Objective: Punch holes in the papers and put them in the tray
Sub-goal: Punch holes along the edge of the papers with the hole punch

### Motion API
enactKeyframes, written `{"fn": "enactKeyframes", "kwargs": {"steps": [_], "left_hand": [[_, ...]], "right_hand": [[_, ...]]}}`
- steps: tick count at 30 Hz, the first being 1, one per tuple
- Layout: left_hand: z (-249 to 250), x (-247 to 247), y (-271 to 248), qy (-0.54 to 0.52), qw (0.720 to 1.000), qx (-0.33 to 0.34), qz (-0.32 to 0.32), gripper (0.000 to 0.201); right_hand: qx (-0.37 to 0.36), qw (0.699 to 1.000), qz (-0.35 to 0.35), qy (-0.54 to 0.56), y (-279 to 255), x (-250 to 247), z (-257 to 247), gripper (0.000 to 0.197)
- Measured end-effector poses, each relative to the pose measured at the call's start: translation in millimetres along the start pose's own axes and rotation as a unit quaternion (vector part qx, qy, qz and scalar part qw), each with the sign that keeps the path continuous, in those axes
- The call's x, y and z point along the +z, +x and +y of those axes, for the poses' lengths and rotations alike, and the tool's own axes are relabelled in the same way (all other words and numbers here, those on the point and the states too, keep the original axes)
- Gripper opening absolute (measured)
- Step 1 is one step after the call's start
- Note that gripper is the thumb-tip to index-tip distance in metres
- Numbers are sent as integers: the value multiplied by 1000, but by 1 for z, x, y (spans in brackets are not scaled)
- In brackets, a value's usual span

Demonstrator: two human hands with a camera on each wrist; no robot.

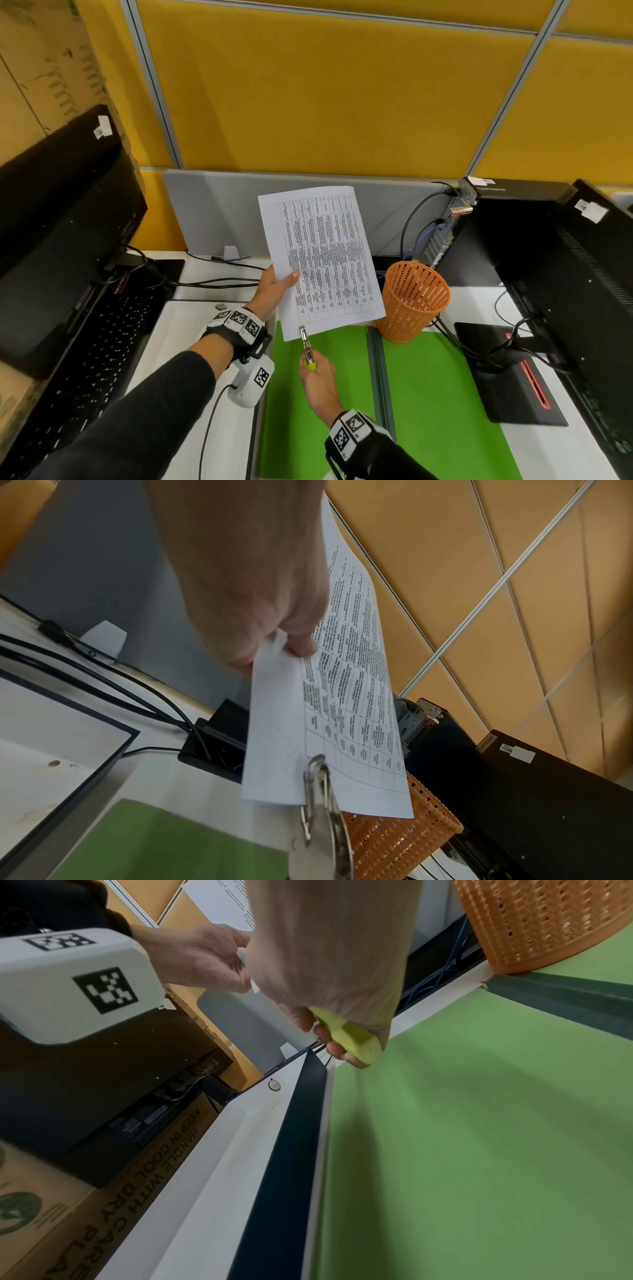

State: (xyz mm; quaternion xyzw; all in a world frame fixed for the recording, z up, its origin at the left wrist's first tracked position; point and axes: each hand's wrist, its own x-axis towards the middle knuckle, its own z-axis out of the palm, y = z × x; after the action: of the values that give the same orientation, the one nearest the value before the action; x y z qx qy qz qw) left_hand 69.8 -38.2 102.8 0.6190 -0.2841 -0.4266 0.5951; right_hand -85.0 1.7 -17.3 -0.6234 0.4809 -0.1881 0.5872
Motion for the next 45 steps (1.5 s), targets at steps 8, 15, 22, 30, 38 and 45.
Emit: {"fn": "enactKeyframes", "kwargs": {"steps": [8, 15, 22, 30, 38, 45], "left_hand": [[-3, 1, 2, 6, 1000, -6, 1, 41], [-5, 1, 4, 10, 1000, -11, 1, 42], [-9, 3, 3, 9, 1000, -14, -5, 42], [-9, 3, 5, 9, 1000, -12, -6, 41], [-8, 2, 3, 9, 1000, -5, -9, 40], [-9, -1, 3, 2, 1000, -3, 6, 39]], "right_hand": [[15, 1000, 1, -1, 0, 5, 2, 23], [23, 1000, 6, -14, -3, 5, -3, 23], [19, 1000, 12, -22, -16, -6, -15, 29], [-8, 1000, 7, 0, -24, -9, -28, 31], [-8, 1000, -4, 24, -25, -7, -27, 50], [-100, 994, 12, 45, -26, -6, -24, 71]]}}
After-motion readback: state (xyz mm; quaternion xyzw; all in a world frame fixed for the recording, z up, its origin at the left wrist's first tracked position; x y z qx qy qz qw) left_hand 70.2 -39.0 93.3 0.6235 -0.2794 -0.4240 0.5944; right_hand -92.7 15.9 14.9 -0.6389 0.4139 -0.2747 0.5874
